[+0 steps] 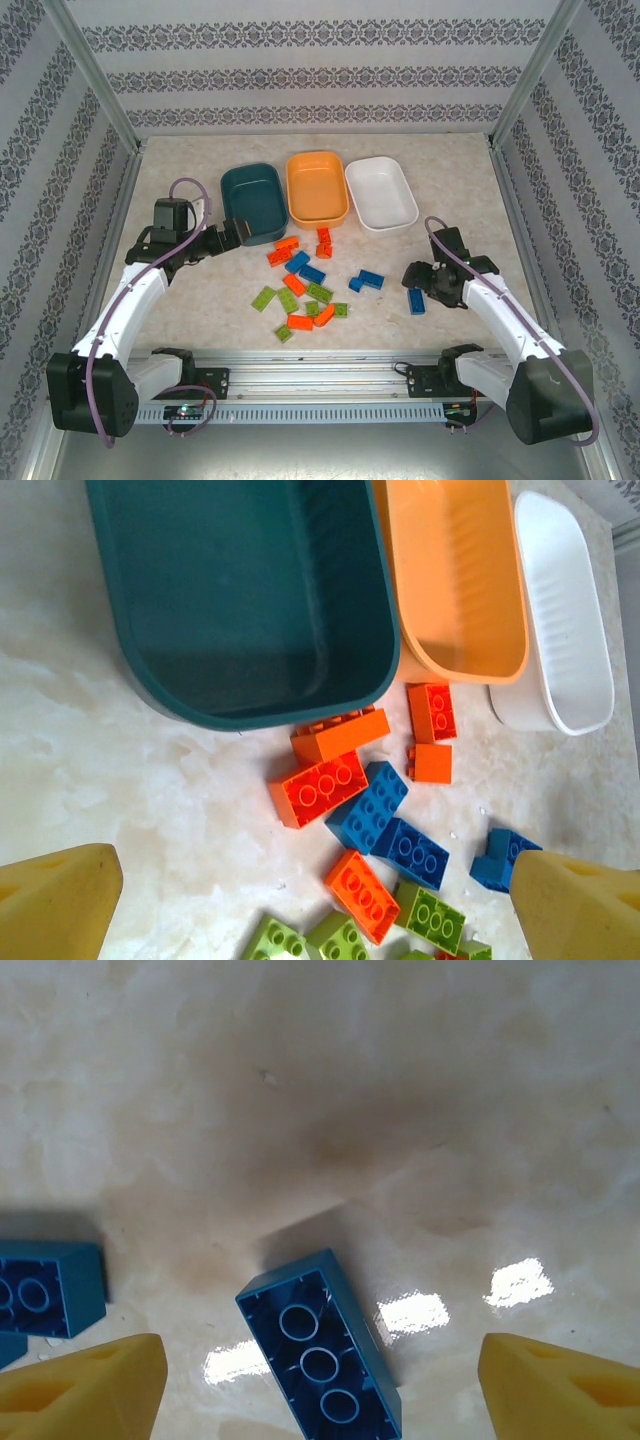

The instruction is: Sort the legos into containers by color

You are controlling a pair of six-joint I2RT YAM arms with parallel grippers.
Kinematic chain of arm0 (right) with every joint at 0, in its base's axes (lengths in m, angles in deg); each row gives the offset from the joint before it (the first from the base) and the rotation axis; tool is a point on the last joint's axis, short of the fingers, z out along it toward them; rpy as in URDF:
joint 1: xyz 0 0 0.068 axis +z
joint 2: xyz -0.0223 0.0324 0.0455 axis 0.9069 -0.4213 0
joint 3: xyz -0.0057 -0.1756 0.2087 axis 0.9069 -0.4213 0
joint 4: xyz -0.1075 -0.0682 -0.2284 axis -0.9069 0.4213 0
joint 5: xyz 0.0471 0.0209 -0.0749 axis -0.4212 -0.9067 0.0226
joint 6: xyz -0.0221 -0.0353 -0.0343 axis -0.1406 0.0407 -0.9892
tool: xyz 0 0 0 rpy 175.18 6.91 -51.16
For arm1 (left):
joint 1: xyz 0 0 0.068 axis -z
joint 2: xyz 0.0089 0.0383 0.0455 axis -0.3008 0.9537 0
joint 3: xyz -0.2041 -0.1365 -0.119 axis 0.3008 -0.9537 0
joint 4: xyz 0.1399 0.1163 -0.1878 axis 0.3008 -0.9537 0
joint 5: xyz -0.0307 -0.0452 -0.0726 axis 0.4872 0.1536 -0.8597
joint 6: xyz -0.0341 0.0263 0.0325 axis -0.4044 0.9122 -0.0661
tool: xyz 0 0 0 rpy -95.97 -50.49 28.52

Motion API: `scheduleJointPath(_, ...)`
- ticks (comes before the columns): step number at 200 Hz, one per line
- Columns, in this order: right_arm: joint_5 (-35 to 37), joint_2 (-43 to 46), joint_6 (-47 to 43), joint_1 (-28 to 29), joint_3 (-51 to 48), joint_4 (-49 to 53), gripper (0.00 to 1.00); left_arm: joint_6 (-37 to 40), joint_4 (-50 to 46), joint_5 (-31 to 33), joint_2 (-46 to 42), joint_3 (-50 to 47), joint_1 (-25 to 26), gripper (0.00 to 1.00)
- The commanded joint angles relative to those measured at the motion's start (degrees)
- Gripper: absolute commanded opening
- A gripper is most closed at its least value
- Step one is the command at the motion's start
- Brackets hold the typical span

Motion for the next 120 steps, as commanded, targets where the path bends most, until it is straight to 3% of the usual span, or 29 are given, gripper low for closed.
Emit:
scheduleJointPath(1,-0.6,-1.2,2.3,1.4,-1.6,-1.1,0.76,0.0,-2.3,-1.9,-0.6,0.2,0.5,1.00)
scheduleJointPath(60,-0.9,-5.8,3.4,4.4,-2.0,-4.2,0.66,-2.2,-7.6,-4.5,1.1,3.4,0.4,1.00)
scheduleJointPath(95,-0.3,-7.1,3.1,5.1,-2.4,-4.3,0.66,3.3,-16.1,-12.8,9.7,7.2,0.5,1.00)
scheduleJointPath(120,-1.1,-8.1,3.0,5.4,-3.1,-5.4,0.65,5.0,-17.0,-12.7,11.5,7.0,0.6,1.00)
